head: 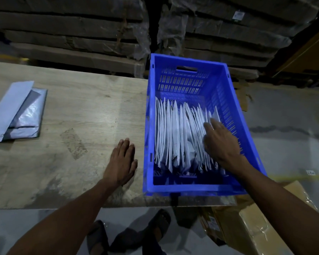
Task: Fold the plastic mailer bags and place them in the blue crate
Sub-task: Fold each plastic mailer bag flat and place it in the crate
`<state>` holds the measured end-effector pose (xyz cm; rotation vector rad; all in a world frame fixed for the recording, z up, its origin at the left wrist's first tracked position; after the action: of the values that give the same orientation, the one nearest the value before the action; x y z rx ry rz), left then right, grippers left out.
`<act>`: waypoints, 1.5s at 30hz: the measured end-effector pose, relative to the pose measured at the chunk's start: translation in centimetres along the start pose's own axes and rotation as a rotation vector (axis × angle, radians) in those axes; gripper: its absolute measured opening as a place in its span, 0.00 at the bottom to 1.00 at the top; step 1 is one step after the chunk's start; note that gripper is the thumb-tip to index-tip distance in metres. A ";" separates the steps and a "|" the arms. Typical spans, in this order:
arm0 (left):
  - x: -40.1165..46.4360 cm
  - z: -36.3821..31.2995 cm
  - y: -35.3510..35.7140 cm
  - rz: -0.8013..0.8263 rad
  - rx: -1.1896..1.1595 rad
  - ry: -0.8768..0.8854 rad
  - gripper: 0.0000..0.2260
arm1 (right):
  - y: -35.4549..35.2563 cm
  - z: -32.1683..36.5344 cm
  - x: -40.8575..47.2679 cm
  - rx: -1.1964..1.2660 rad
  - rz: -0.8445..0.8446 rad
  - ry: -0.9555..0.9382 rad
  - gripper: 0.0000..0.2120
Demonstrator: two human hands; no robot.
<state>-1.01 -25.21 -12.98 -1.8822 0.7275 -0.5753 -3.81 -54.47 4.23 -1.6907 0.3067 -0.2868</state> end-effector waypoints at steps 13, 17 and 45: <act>-13.7 14.1 -7.8 -0.091 0.161 -0.433 0.28 | -12.0 27.9 2.5 0.303 -0.184 -0.521 0.15; -17.2 18.3 -9.1 -0.112 0.165 -0.491 0.30 | -7.9 36.9 0.6 0.233 -0.042 -0.685 0.14; -19.3 23.8 -11.5 -0.269 0.289 -0.651 0.36 | 5.5 64.5 -0.3 -0.092 0.112 -1.120 0.39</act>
<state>3.93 7.19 -13.03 -1.7514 -0.0336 -0.1856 18.93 4.44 -10.17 -1.6643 -0.4259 0.7628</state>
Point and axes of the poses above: each hand's wrist, its own x-axis towards the middle knuckle, its own y-axis out of the palm, z = x × y, the point moved 10 cm from there along x, towards the middle knuckle, and after that the axes turned 15 degrees about y, right-handed, at the moved point
